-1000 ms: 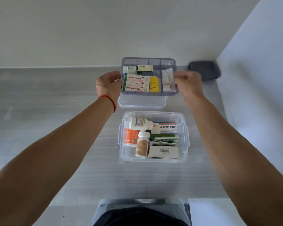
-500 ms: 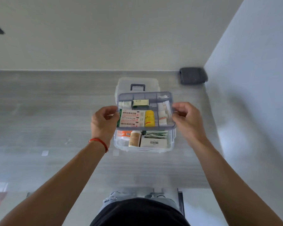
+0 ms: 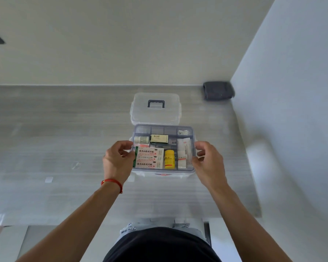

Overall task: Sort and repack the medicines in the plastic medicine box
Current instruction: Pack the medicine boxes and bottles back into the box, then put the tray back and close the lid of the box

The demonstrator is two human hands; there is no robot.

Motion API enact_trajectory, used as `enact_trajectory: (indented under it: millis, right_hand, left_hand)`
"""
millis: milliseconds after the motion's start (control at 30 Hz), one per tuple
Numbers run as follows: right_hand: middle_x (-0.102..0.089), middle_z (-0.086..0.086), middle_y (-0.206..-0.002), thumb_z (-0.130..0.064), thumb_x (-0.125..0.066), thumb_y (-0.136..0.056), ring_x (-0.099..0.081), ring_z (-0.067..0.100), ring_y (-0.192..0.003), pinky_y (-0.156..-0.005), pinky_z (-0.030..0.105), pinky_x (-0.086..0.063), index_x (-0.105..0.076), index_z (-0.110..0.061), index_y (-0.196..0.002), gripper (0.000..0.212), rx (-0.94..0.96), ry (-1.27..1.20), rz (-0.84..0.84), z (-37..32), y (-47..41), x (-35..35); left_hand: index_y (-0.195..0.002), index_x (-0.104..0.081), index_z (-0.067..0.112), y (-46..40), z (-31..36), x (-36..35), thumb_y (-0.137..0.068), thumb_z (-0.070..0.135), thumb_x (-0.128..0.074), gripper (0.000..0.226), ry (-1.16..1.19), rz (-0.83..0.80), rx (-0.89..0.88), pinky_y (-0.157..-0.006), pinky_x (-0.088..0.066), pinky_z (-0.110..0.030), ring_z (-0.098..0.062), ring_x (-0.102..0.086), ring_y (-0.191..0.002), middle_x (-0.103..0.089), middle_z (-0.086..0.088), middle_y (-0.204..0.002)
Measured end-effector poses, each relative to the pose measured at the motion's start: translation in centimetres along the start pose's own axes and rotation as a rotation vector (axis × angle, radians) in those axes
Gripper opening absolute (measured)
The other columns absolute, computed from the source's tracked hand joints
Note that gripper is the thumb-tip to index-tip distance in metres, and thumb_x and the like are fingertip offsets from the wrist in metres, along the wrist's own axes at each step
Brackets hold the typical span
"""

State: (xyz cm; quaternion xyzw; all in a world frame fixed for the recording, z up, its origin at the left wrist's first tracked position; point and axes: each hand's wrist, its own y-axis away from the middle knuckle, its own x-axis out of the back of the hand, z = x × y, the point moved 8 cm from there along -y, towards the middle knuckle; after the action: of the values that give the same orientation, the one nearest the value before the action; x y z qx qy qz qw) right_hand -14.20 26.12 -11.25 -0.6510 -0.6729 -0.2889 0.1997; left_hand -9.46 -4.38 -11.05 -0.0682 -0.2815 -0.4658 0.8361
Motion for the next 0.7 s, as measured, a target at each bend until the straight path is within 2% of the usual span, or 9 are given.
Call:
enact_trajectory:
  millis: [100, 200, 267, 367, 433, 500, 567, 633, 700]
  right_hand:
    - [-0.059, -0.004, -0.119, -0.017, -0.071, -0.094, -0.06, 0.011, -0.1, -0.082, 0.027, -0.057, -0.06, -0.019, -0.125, 0.033, 0.003, 0.058, 0.007, -0.2, -0.1, -0.1]
    - [-0.058, -0.003, -0.122, -0.022, -0.068, -0.096, -0.059, 0.016, -0.108, -0.094, 0.036, -0.054, -0.059, -0.017, -0.128, 0.033, -0.007, 0.067, 0.043, -0.1, -0.9, 0.0]
    - [-0.056, -0.002, -0.124, -0.023, -0.066, -0.097, -0.059, 0.017, -0.111, -0.092, 0.034, -0.053, -0.055, -0.018, -0.131, 0.036, -0.066, 0.026, 0.013, 0.5, -1.4, -0.4]
    - [-0.059, 0.001, -0.125, -0.025, -0.067, -0.097, -0.063, 0.019, -0.106, -0.08, 0.026, -0.05, -0.05, -0.02, -0.136, 0.044, -0.217, -0.11, -0.074, 1.7, -1.9, -0.9]
    - [-0.059, 0.002, -0.13, -0.029, -0.068, -0.095, -0.063, 0.02, -0.111, -0.088, 0.034, -0.052, -0.048, -0.019, -0.139, 0.049, -0.222, -0.062, -0.097, 1.6, -2.8, -0.9]
    - [-0.06, 0.003, -0.134, -0.033, -0.065, -0.096, -0.06, 0.022, -0.119, -0.101, 0.041, -0.05, -0.052, -0.017, -0.138, 0.047, -0.176, 0.007, -0.092, 0.5, -4.8, -0.6]
    - [-0.061, 0.003, -0.138, -0.033, -0.06, -0.099, -0.059, 0.021, -0.124, -0.106, 0.034, -0.045, -0.054, -0.016, -0.138, 0.043, -0.148, 0.029, -0.107, -1.0, -7.4, -0.8]
    - [-0.061, 0.001, -0.142, -0.029, -0.056, -0.1, -0.058, 0.02, -0.128, -0.104, 0.03, -0.041, -0.056, -0.017, -0.14, 0.042, -0.147, 0.046, -0.137, -2.5, -10.4, -1.3]
    - [-0.062, 0.003, -0.14, -0.023, -0.053, -0.099, -0.058, 0.023, -0.128, -0.106, 0.035, -0.044, -0.059, -0.016, -0.138, 0.04, -0.163, 0.077, -0.194, -3.5, -13.3, -2.7]
  left_hand:
    - [-0.101, -0.072, 0.018, -0.7, -0.4, 0.0, -0.083, 0.01, -0.07, 0.02, -0.028, -0.021, 0.001, -0.072, -0.058, -0.03, -0.013, -0.064, -0.076, -0.071, 0.004, -0.093]
    - [-0.106, -0.07, 0.019, -1.4, -0.5, 0.0, -0.087, 0.023, -0.071, 0.019, -0.05, -0.018, 0.001, -0.072, -0.056, -0.03, -0.008, -0.064, -0.077, -0.07, 0.002, -0.098]
    - [-0.111, -0.067, 0.02, -1.8, -1.2, -0.4, -0.088, 0.027, -0.071, 0.024, -0.012, -0.054, 0.071, -0.073, -0.055, -0.03, -0.009, -0.065, -0.08, -0.069, 0.001, -0.102]
    - [-0.118, -0.064, 0.023, -2.8, -2.4, -0.8, -0.087, 0.029, -0.073, 0.033, 0.031, -0.144, 0.181, -0.082, -0.058, -0.039, -0.014, -0.066, -0.089, -0.066, 0.002, -0.109]
    - [-0.118, -0.065, 0.022, -4.1, -2.2, -1.0, -0.086, 0.029, -0.075, 0.035, 0.049, -0.203, 0.188, -0.087, -0.058, -0.041, -0.017, -0.066, -0.096, -0.066, 0.003, -0.11]
    - [-0.113, -0.067, 0.02, -5.9, -1.3, -1.3, -0.088, 0.027, -0.072, 0.026, 0.105, -0.239, 0.208, -0.085, -0.057, -0.036, -0.02, -0.065, -0.098, -0.068, 0.003, -0.103]
    - [-0.104, -0.068, 0.02, -8.1, 0.0, -2.0, -0.093, 0.024, -0.065, 0.012, 0.139, -0.263, 0.222, -0.08, -0.056, -0.034, -0.026, -0.063, -0.101, -0.068, 0.001, -0.101]
    - [-0.12, -0.065, 0.016, -10.8, 0.7, -3.3, -0.096, 0.028, -0.059, 0.027, 0.109, -0.322, 0.256, -0.093, -0.054, -0.042, -0.031, -0.059, -0.121, -0.064, -0.009, -0.126]
    - [-0.138, -0.054, 0.011, -13.3, 0.8, -4.6, -0.097, 0.034, -0.056, 0.047, 0.065, -0.38, 0.311, -0.106, -0.047, -0.047, -0.032, -0.049, -0.134, -0.051, -0.012, -0.146]
